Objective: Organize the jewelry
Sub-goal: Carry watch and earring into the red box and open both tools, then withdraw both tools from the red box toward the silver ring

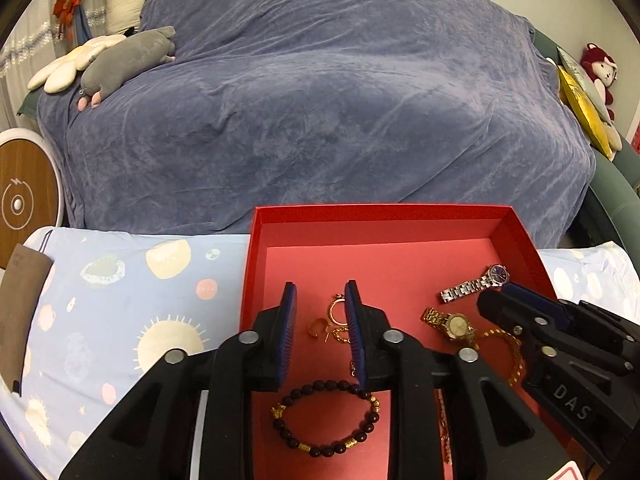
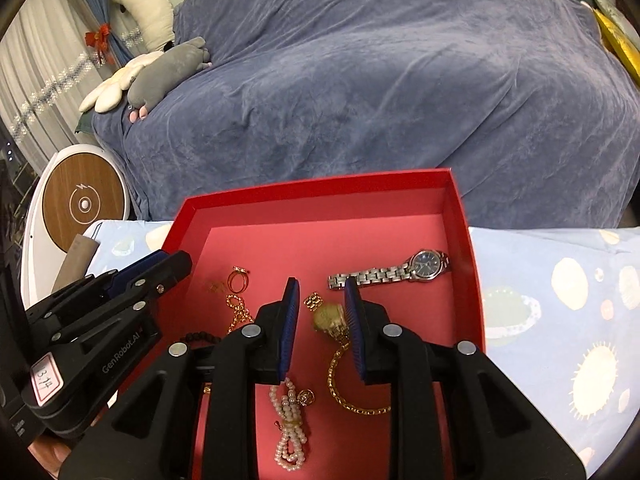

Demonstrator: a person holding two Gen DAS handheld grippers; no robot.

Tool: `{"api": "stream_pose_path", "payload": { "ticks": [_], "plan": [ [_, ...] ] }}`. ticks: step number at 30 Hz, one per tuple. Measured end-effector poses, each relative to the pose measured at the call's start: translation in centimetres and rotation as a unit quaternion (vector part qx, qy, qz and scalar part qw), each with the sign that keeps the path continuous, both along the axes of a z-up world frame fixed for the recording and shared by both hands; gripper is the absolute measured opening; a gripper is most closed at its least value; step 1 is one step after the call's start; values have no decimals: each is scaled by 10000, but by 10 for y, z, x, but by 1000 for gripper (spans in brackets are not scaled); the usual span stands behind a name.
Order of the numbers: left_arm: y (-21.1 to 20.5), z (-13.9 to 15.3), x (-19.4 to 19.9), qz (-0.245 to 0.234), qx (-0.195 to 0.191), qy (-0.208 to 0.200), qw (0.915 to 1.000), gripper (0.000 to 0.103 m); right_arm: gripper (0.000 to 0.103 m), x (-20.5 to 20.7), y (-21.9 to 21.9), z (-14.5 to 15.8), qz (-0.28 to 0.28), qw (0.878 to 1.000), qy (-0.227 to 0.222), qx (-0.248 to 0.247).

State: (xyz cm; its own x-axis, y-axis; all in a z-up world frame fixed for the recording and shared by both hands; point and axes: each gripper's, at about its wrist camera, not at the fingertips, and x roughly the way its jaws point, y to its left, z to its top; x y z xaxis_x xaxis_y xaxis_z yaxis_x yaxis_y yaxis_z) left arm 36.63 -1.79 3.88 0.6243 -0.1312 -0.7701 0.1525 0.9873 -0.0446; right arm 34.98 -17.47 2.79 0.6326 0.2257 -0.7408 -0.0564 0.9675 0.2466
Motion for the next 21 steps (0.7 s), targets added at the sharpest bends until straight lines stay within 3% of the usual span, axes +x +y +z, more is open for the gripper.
{"api": "stream_pose_path", "payload": {
  "ticks": [6,13,21],
  "plan": [
    [12,22,-18,128,-177,-135,9997,37,24,-36,-6,29,55,9994,-345,-63],
    [23,58,-84,168,-126,-380,9991,46,28,-119,-23,63,147,9982,-568,-95],
    [27,55,-166,132,-49,-223,9997,52,28,-209,-37,47,90,9995,-240,-191]
  ]
}}
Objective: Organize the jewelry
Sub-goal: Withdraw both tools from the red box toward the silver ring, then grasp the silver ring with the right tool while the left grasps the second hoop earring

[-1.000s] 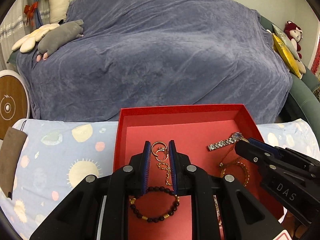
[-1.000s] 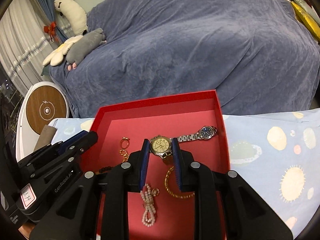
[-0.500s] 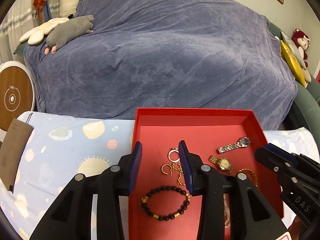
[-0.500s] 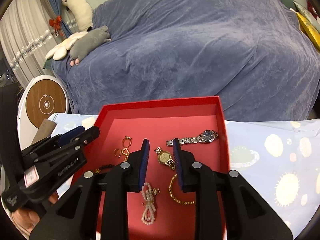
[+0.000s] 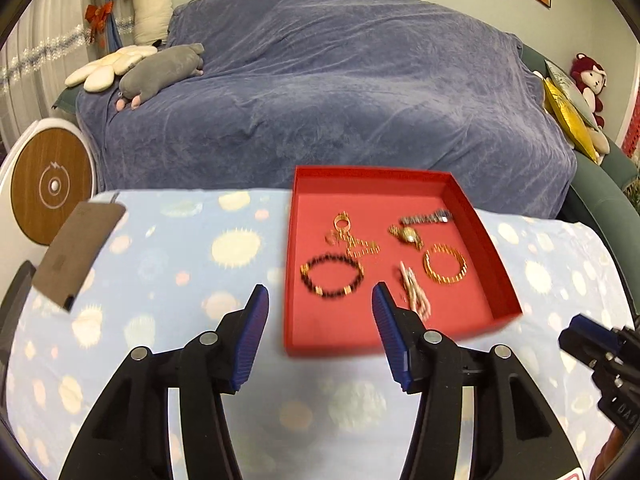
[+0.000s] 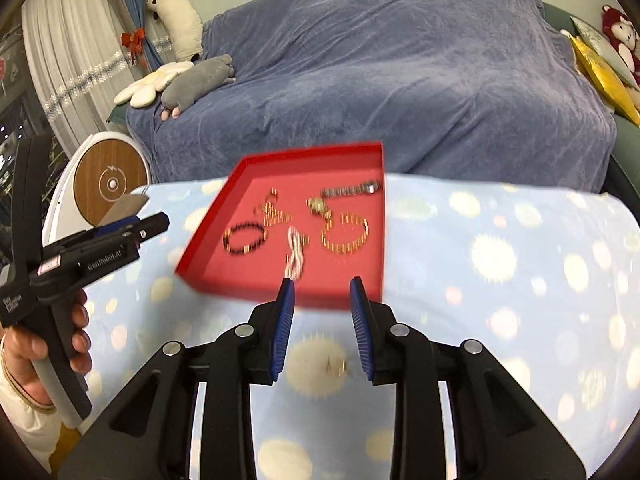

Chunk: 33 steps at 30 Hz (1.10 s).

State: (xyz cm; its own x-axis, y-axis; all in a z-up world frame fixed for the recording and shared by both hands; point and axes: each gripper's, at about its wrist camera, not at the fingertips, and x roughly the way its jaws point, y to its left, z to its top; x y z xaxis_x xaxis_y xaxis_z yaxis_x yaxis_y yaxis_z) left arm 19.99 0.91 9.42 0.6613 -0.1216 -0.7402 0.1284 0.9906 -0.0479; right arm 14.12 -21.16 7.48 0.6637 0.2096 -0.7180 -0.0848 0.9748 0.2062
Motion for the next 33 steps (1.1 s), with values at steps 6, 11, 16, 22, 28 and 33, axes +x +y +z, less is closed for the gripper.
{"api": "stream_pose_path", "payload": {
  "ticks": [6,11,16,22,28,33],
  "plan": [
    [-5,-28,-39,-34,-65,317,9995,52,28,-24,-4,-41,-197,9991,194,-335],
    [-17,-51,-55,-189,47,414,9990,52,28,-16,-5,-72,-151,9975,310,-624],
    [-24,-67,-55,-330,127,566,9978,52,28,-6,-1,-100,8,9960,454,-775],
    [-27,-75,-51,-346,96,660,9972,52,28,8,5,-104,61,9958,443,-796],
    [-25,-76,-50,-374,104,695,9968,52,24,12,29,-105,278,9957,407,-790],
    [-19,-82,-47,-298,69,781,9965,52,23,2,41,-104,407,9955,392,-761]
  ]
}}
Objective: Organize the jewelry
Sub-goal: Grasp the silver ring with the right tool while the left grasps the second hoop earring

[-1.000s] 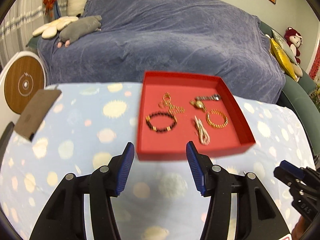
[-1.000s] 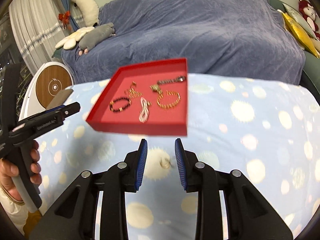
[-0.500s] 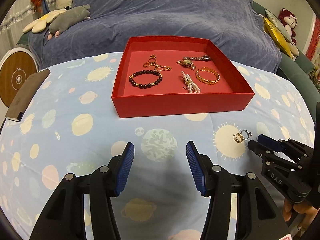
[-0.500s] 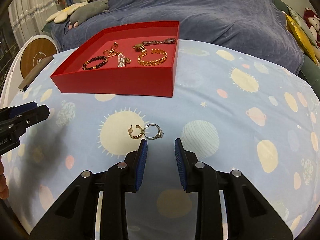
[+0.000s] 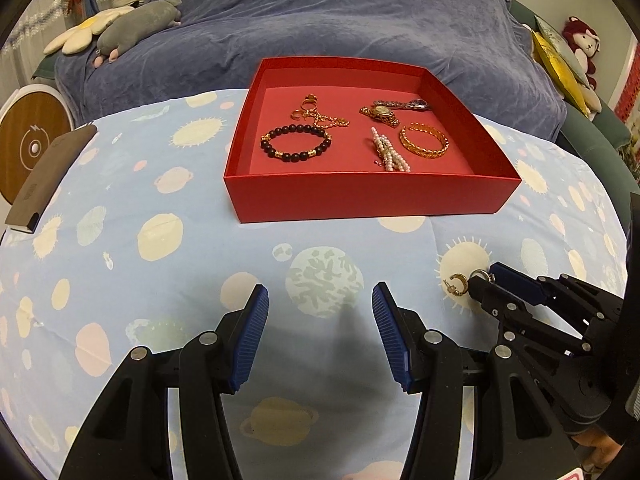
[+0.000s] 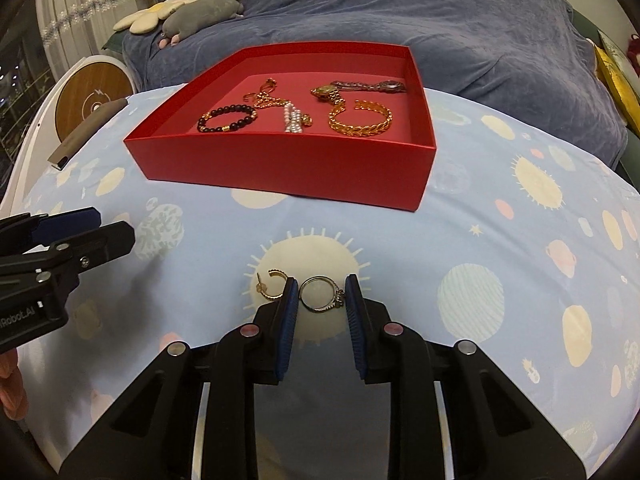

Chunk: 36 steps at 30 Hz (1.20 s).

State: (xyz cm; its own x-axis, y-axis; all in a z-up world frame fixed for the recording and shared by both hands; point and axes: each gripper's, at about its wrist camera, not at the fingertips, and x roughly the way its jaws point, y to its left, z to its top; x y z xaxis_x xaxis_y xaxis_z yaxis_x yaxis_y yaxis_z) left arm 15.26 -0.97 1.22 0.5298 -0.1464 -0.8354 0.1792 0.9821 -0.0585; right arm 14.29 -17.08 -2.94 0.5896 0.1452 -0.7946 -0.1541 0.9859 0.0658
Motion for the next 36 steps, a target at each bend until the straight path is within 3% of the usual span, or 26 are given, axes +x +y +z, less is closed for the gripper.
{"api": "stream_pose_path", "payload": {
  "ticks": [9,13,20,27,36],
  "plan": [
    [-32,-7,-8,-434,-87,-1,9990,52,23,-15,-26,14,-224,9995,11,221],
    [-57,-14,-4,-686,-315,142,9970,52,23,-21,-43,14,-368,9990,38,266],
    [-90,-26,0,-975,-117,21,9952,51,23,-28,-54,12,-428,9986,94,313],
    [-89,-31,0,-866,204,-256,9957,16,23,-29,-50,12,-381,9987,129,325],
    [-73,-24,-7,-745,171,-248,9968,16,23,-27,-40,21,-303,9988,37,391]
  ]
}}
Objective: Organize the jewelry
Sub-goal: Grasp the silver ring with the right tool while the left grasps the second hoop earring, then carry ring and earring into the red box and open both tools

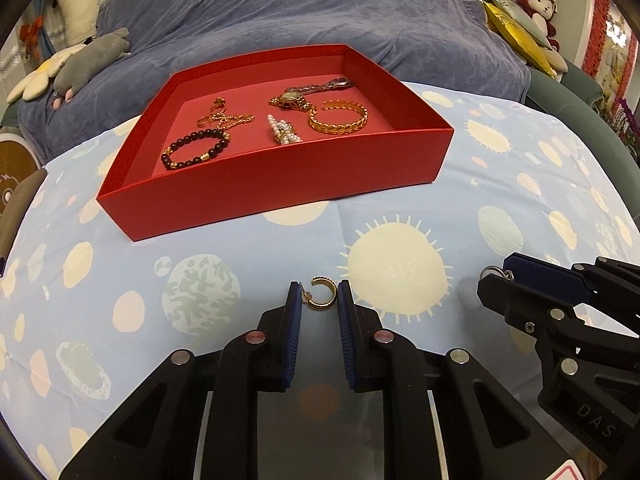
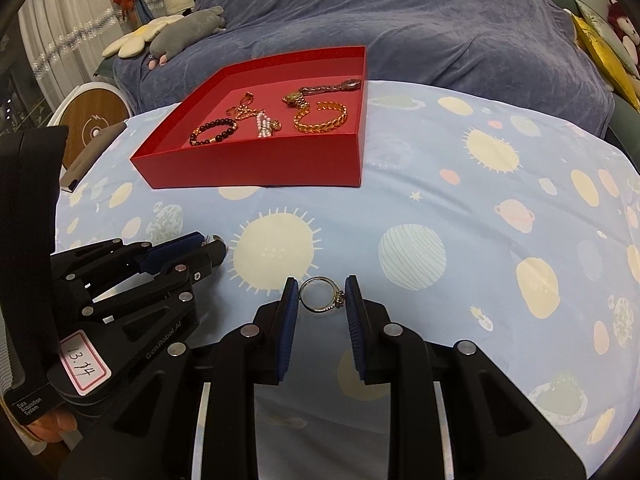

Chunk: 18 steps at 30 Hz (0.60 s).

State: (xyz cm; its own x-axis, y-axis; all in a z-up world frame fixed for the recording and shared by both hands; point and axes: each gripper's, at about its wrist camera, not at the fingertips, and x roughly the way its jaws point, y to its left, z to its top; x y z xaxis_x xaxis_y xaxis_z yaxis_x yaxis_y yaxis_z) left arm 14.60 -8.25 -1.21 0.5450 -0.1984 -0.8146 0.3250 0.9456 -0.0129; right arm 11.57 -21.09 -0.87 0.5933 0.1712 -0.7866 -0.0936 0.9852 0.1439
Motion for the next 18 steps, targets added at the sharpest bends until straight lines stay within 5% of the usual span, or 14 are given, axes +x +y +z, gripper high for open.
{"api": "stream_pose_path", "payload": {
  "ticks": [18],
  "plan": [
    [64,45,14,651,-464,-248,9965,16,23,15,41,31,267,9990,-335,152]
  ]
}}
